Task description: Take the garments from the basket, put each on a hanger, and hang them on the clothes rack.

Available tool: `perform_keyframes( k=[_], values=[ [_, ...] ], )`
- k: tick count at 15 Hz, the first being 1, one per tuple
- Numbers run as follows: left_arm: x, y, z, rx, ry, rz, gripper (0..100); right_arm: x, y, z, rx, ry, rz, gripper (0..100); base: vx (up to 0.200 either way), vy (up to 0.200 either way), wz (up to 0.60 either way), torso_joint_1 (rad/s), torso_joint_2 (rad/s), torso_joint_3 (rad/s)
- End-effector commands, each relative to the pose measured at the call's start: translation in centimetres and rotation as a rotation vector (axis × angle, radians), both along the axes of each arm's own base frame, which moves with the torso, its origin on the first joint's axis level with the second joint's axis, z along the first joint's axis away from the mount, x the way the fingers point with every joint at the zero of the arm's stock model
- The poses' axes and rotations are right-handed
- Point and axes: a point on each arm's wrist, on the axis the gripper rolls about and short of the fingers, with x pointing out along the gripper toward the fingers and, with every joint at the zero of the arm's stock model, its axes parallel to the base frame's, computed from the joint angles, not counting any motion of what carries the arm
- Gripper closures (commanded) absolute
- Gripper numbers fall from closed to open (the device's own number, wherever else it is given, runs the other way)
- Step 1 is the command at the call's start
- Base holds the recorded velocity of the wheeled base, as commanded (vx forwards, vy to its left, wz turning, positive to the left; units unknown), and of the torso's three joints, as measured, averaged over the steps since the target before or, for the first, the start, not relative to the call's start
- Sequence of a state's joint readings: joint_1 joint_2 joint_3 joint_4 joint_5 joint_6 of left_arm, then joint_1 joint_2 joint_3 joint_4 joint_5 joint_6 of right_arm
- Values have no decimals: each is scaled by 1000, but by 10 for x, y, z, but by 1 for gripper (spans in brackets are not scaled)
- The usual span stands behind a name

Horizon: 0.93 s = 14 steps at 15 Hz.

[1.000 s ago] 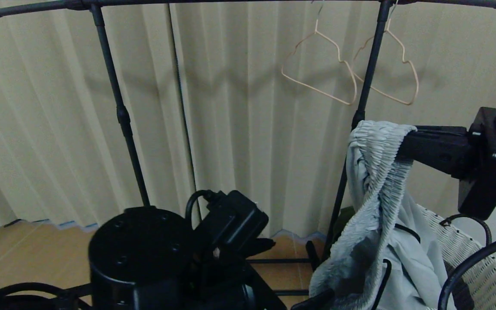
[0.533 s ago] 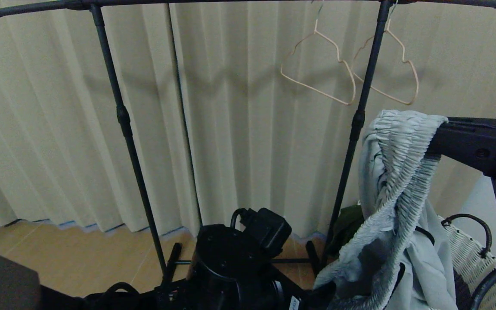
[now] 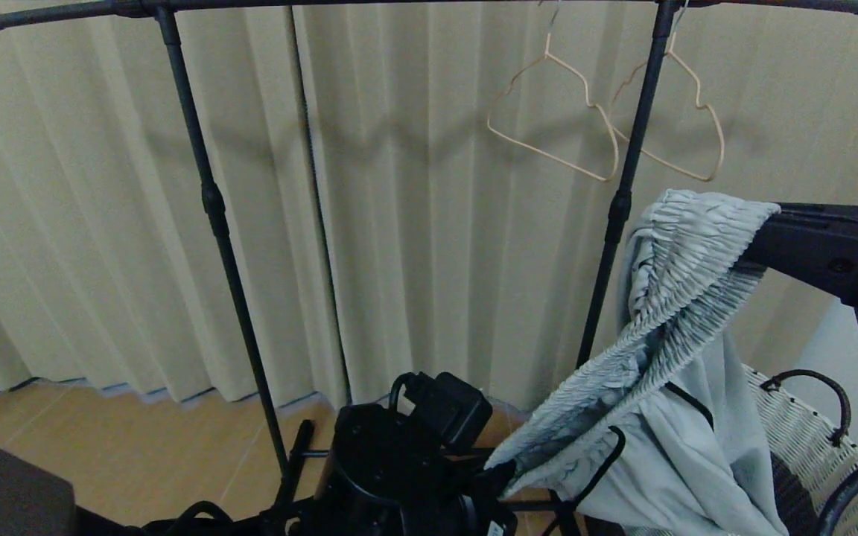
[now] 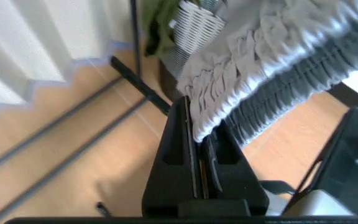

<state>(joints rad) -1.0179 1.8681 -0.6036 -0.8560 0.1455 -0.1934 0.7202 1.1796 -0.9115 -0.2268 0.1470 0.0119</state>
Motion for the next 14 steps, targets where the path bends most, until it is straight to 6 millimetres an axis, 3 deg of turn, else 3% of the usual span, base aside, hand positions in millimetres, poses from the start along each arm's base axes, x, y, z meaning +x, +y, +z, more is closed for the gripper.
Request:
perform_keyframes(
  k=[1, 2, 4, 8, 12, 14],
  values=[
    [-20, 48, 44, -60, -153, 3, 100, 6, 5, -4, -15, 18, -4, 100, 0, 0, 0, 0, 0, 0],
    [-19, 57, 53, -70, -179, 22, 100, 8, 6, -5, -18, 21, -8, 100, 0, 0, 0, 0, 0, 0],
    [-27, 92, 102, -88, -228, 80, 100, 13, 11, -6, -26, 30, -7, 100, 0, 0, 0, 0, 0, 0],
    [-43, 131, 172, -134, -277, 146, 100, 27, 20, 8, -3, 1, -17, 100, 0, 0, 0, 0, 0, 0],
    [-34, 156, 213, -120, -390, 279, 100, 47, 35, 29, 70, -83, -24, 100, 0, 0, 0, 0, 0, 0],
    [-29, 164, 240, -142, -453, 333, 100, 59, 40, 50, 117, -142, -39, 100, 0, 0, 0, 0, 0, 0]
  ],
)
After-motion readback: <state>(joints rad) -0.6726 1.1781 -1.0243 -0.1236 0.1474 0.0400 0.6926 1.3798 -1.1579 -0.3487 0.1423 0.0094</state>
